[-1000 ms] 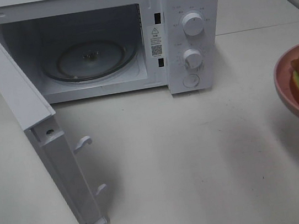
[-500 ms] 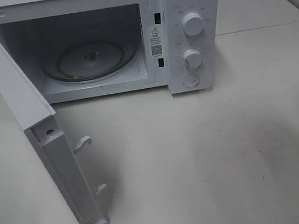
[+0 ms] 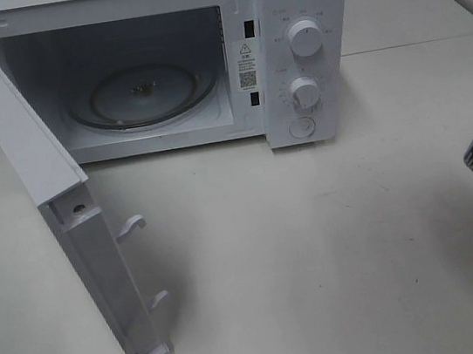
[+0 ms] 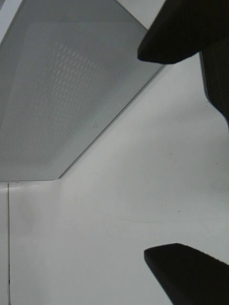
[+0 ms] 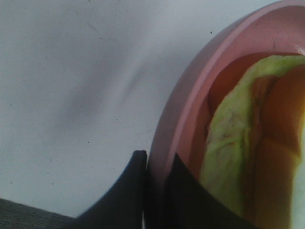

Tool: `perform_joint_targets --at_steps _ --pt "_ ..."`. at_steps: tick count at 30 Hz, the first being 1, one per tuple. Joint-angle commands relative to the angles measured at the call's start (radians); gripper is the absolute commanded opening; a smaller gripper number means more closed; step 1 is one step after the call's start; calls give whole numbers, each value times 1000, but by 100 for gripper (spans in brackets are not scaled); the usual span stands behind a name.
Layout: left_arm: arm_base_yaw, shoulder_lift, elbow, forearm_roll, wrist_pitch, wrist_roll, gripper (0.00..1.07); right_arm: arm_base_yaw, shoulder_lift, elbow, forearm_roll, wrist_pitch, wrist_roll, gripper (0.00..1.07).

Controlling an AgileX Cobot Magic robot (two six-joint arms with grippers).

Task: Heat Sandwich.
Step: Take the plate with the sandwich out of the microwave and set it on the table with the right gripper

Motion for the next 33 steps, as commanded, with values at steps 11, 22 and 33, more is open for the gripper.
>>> perform_joint_targets --at_steps 11,22,33 --pt "2 -6 2 -1 -12 0 97 -2 214 -104 -39 12 291 1" --pt "2 -6 2 -1 -12 0 97 -3 361 -191 -28 11 460 1" --pt "2 -6 2 -1 -12 0 97 -3 460 -191 -36 -32 566 3"
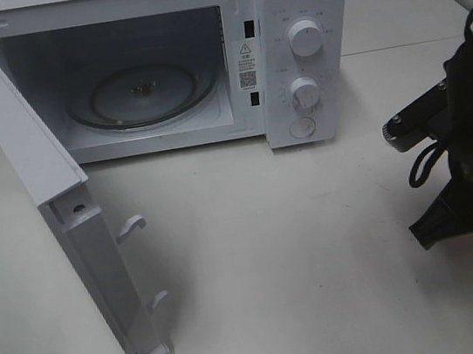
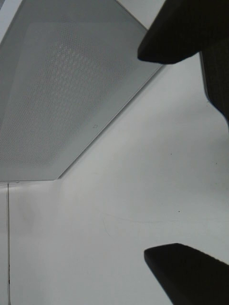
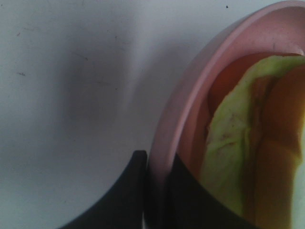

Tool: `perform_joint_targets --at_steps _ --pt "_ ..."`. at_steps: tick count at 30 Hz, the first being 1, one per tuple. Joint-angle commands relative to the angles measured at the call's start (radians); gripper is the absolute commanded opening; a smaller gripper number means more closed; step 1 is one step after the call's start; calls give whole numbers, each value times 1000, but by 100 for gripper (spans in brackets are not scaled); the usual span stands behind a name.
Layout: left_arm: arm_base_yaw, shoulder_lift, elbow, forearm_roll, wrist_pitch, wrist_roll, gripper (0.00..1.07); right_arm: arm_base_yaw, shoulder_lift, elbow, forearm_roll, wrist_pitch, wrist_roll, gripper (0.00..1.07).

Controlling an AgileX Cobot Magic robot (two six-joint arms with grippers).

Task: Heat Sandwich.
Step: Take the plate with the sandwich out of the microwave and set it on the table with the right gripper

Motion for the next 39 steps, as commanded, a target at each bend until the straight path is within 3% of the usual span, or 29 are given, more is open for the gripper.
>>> perform_joint_targets --at_steps 1,28,39 --pt "2 -6 2 -1 -12 0 97 -3 38 -7 -38 -21 48 3" --pt "2 -6 2 -1 -12 0 97 -3 287 -7 -204 -111 289 7" --pt "2 -6 2 -1 -12 0 97 -85 324 -7 -211 -161 306 9"
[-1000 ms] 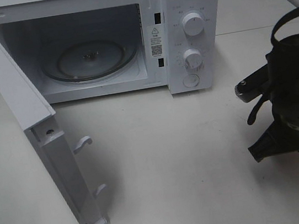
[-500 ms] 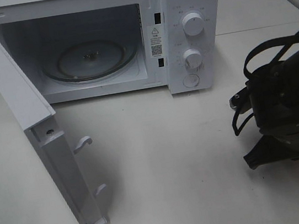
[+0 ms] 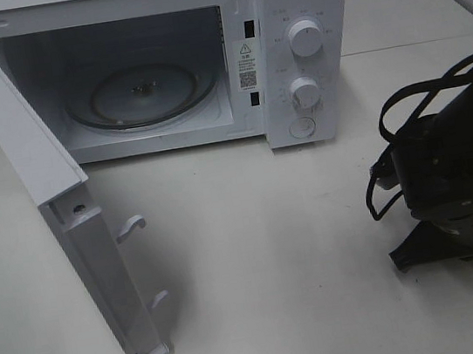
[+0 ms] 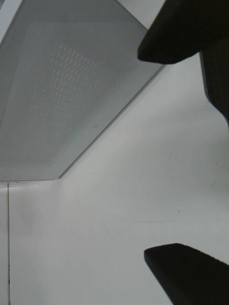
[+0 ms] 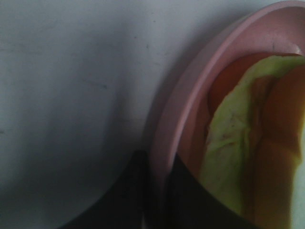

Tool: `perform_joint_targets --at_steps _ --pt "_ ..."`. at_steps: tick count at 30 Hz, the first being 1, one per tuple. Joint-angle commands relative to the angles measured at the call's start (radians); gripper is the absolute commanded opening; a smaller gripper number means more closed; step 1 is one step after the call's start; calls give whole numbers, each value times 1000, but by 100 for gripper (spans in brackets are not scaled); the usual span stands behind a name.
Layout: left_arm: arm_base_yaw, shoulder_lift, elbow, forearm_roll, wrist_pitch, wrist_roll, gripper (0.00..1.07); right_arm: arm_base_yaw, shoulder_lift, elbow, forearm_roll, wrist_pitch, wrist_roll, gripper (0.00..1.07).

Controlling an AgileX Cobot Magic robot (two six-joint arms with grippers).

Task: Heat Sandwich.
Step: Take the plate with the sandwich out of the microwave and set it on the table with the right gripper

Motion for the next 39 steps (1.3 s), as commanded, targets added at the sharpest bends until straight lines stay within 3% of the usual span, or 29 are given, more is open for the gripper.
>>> perform_joint_targets --at_steps 1,7,9,10,19,32,39 --pt "2 -6 2 -1 -12 0 97 -12 3 -2 -23 -1 7 12" --pt "2 -6 2 -1 -12 0 97 -12 3 -2 -24 -13 2 21" --pt "2 -6 2 -1 -12 0 97 -12 1 -2 -4 -13 -17 27" --pt "2 -6 2 -1 -12 0 97 -12 -3 -2 6 -13 -44 36" --pt "2 -6 2 -1 -12 0 97 -12 -54 -1 73 1 -195 60" --pt "2 -6 2 -1 -12 0 97 -12 -277 -1 258 5 -503 78" --pt "2 -6 2 -1 -12 0 97 -12 -410 -1 396 34 -725 78"
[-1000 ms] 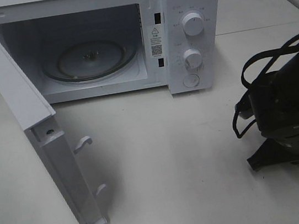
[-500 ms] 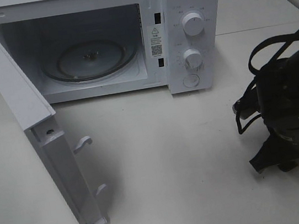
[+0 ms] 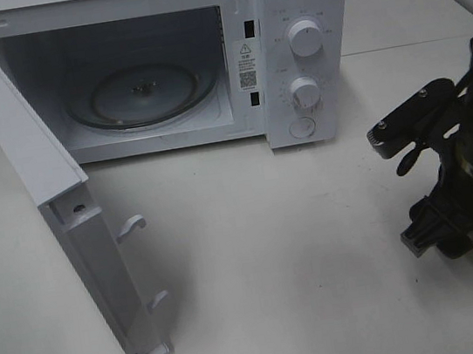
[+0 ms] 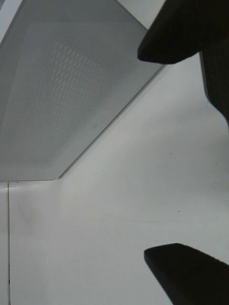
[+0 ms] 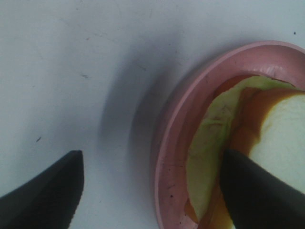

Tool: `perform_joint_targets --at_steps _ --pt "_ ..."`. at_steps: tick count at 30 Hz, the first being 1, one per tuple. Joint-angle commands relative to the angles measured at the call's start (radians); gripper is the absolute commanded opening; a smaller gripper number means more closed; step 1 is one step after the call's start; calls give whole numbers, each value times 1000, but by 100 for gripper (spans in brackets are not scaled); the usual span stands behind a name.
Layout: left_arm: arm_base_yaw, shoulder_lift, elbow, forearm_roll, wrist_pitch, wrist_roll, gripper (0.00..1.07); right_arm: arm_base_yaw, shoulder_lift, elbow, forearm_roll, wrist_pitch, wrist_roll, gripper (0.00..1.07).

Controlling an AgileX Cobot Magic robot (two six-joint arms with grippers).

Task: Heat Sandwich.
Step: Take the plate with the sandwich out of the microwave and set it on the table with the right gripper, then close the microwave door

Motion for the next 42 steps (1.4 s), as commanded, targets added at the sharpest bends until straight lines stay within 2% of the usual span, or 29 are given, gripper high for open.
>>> perform_joint_targets --at_steps 1,8,16,30,42 --pt "2 -6 2 -1 -12 0 97 -4 -106 -3 107 54 -191 77" --pt "2 -6 2 -1 -12 0 97 -4 -292 -3 259 110 -406 77" --pt "2 -6 2 -1 -12 0 97 -4 -521 -37 417 186 -540 76" --pt "2 -6 2 -1 -12 0 97 -4 -875 -50 475 399 -599 76" --pt "2 -6 2 -1 -12 0 97 -4 -1076 -48 511 509 -580 76"
